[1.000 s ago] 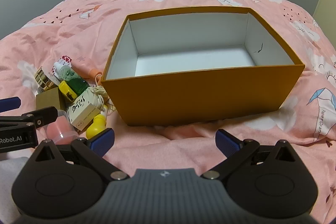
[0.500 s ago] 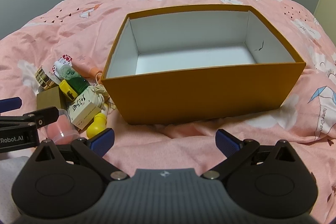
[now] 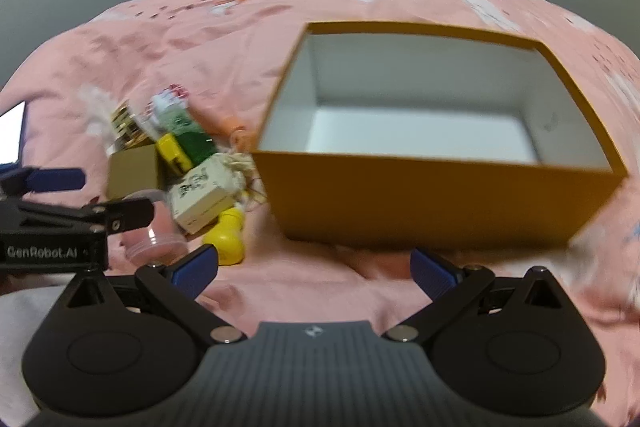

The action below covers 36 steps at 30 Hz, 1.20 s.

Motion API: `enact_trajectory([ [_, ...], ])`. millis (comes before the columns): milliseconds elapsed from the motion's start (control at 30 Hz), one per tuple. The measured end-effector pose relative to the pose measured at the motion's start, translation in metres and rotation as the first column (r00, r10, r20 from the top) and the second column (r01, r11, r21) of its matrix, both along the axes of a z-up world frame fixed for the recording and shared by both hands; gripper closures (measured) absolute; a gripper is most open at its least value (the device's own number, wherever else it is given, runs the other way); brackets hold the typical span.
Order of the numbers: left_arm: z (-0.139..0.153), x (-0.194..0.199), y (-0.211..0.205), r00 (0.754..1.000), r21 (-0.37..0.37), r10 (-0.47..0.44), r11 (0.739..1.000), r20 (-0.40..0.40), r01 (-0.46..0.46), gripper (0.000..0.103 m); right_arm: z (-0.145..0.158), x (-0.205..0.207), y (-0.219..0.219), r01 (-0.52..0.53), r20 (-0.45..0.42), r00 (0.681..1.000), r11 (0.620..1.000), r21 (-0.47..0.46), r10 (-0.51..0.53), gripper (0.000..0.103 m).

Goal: Organize rigid objects
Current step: 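Grasp the clear pink-sponge cup with the left gripper while the right gripper grasps the yellow bulb bottle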

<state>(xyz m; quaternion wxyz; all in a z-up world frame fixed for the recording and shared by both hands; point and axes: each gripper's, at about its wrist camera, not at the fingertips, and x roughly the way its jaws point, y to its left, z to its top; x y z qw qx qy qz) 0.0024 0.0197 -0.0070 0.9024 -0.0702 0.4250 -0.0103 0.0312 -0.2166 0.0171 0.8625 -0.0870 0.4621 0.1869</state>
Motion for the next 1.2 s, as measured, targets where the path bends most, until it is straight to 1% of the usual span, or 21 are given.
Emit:
enact_trajectory([
  [33, 0.000, 0.001, 0.003, 1.000, -0.002, 0.005, 1.000, -0.010, -0.005, 0.014, 0.001, 0.002, 0.003, -0.012, -0.001, 1.000, 1.000, 0.000, 0.012, 0.013],
  [67, -0.001, 0.003, 0.009, 0.999, -0.007, 0.014, 1.000, -0.030, -0.014, 0.020, 0.001, 0.006, 0.008, -0.036, -0.015, 0.999, 0.999, 0.002, 0.036, 0.019],
  [100, -0.002, 0.004, 0.014, 0.999, -0.013, 0.022, 1.000, -0.048, -0.022, 0.027, 0.000, 0.009, 0.011, -0.055, -0.031, 0.998, 0.998, 0.007, 0.055, 0.029],
  [133, -0.003, 0.005, 0.018, 0.998, -0.023, 0.029, 0.999, -0.063, -0.031, 0.028, -0.001, 0.014, 0.015, -0.074, -0.053, 0.996, 0.997, 0.017, 0.075, 0.033],
  [200, -0.005, 0.007, 0.029, 0.994, -0.054, 0.038, 0.998, -0.103, -0.043, 0.029, -0.005, 0.025, 0.025, -0.115, -0.116, 0.986, 0.992, 0.056, 0.121, 0.033],
  [267, -0.010, 0.010, 0.037, 0.987, -0.106, 0.048, 0.992, -0.155, -0.065, 0.029, -0.011, 0.035, 0.034, -0.152, -0.165, 0.973, 0.985, 0.085, 0.164, 0.037],
  [300, -0.013, 0.012, 0.039, 0.983, -0.132, 0.057, 0.988, -0.175, -0.081, 0.027, -0.015, 0.039, 0.039, -0.167, -0.184, 0.966, 0.982, 0.088, 0.181, 0.044],
  [333, -0.016, 0.014, 0.041, 0.980, -0.154, 0.062, 0.984, -0.191, -0.093, 0.023, -0.019, 0.043, 0.044, -0.176, -0.195, 0.962, 0.981, 0.086, 0.190, 0.048],
  [433, -0.022, 0.022, 0.041, 0.970, -0.176, 0.087, 0.976, -0.226, -0.129, 0.017, -0.034, 0.057, 0.052, -0.187, -0.256, 0.945, 0.979, 0.084, 0.203, 0.056],
  [500, -0.028, 0.029, 0.041, 0.958, -0.179, 0.109, 0.971, -0.264, -0.160, 0.014, -0.046, 0.064, 0.054, -0.188, -0.302, 0.930, 0.977, 0.102, 0.210, 0.056],
  [633, -0.037, 0.040, 0.042, 0.940, -0.174, 0.127, 0.966, -0.317, -0.189, 0.012, -0.060, 0.075, 0.055, -0.176, -0.344, 0.915, 0.976, 0.127, 0.210, 0.057],
  [733, -0.044, 0.050, 0.043, 0.927, -0.174, 0.128, 0.964, -0.353, -0.199, 0.011, -0.070, 0.082, 0.057, -0.172, -0.371, 0.901, 0.971, 0.165, 0.223, 0.058],
  [800, -0.047, 0.054, 0.041, 0.921, -0.163, 0.125, 0.967, -0.369, -0.196, 0.010, -0.078, 0.086, 0.060, -0.169, -0.393, 0.890, 0.968, 0.184, 0.230, 0.059],
  [833, -0.049, 0.055, 0.040, 0.918, -0.154, 0.130, 0.968, -0.375, -0.200, 0.010, -0.082, 0.088, 0.060, -0.168, -0.404, 0.884, 0.967, 0.192, 0.234, 0.064],
  [933, -0.053, 0.060, 0.038, 0.910, -0.140, 0.133, 0.969, -0.392, -0.202, 0.010, -0.096, 0.096, 0.058, -0.136, -0.458, 0.858, 0.962, 0.236, 0.233, 0.064],
  [1000, -0.056, 0.063, 0.035, 0.907, -0.116, 0.133, 0.974, -0.400, -0.194, 0.010, -0.106, 0.101, 0.057, -0.112, -0.493, 0.838, 0.958, 0.263, 0.233, 0.063],
  [1033, -0.057, 0.064, 0.035, 0.906, -0.114, 0.133, 0.974, -0.401, -0.194, 0.010, -0.109, 0.103, 0.056, -0.102, -0.503, 0.834, 0.958, 0.267, 0.229, 0.064],
  [1100, -0.057, 0.065, 0.036, 0.906, -0.120, 0.132, 0.973, -0.402, -0.195, 0.010, -0.110, 0.103, 0.055, -0.098, -0.500, 0.837, 0.960, 0.264, 0.223, 0.065],
  [1200, -0.056, 0.063, 0.032, 0.914, -0.111, 0.111, 0.980, -0.390, -0.166, 0.010, -0.100, 0.100, 0.049, -0.104, -0.483, 0.845, 0.958, 0.267, 0.227, 0.065],
])
